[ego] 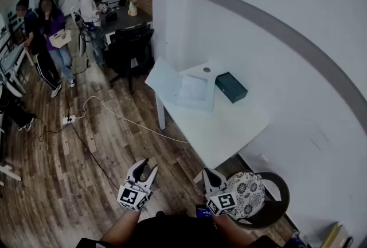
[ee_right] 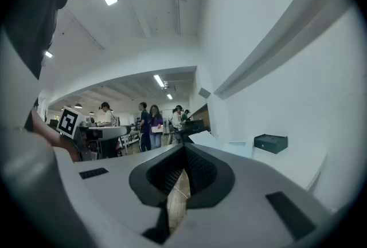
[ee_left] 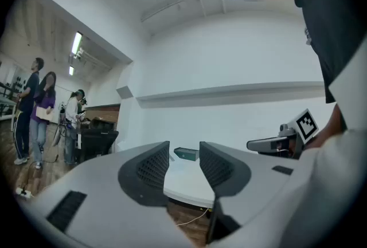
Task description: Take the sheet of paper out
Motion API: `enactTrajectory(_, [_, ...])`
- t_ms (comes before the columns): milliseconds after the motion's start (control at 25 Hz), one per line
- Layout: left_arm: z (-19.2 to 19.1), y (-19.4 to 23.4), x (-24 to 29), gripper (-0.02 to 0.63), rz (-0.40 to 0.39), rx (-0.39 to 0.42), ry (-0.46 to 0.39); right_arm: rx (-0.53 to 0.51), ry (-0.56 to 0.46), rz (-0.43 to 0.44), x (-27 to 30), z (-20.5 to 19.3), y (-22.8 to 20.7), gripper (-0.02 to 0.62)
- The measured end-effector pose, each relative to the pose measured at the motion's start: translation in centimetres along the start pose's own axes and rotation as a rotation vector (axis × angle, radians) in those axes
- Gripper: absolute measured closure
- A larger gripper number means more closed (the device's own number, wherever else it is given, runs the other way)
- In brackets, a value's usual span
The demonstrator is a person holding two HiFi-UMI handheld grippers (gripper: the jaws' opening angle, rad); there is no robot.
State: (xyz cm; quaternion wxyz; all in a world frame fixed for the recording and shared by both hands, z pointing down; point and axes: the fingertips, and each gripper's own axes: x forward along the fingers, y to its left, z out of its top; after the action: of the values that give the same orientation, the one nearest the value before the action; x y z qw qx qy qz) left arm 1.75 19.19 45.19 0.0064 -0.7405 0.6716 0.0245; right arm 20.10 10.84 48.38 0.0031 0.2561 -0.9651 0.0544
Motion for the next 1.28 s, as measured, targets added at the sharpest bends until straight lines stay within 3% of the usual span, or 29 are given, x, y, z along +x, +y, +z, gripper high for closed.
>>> enactTrajectory(840, [0.2, -2.2, -2.3, 0.46, 0.026, -0.017, -0.007, 0.017, -0.052, 0.059, -1.7, 0.8, 0.9, 0.583])
enactTrajectory(1280, [0.1, -4.7, -1.7, 0.46, 0.025, -0.008, 0.003, 0.054, -0.063, 0.061, -4.4, 0.4, -1.0, 0.584])
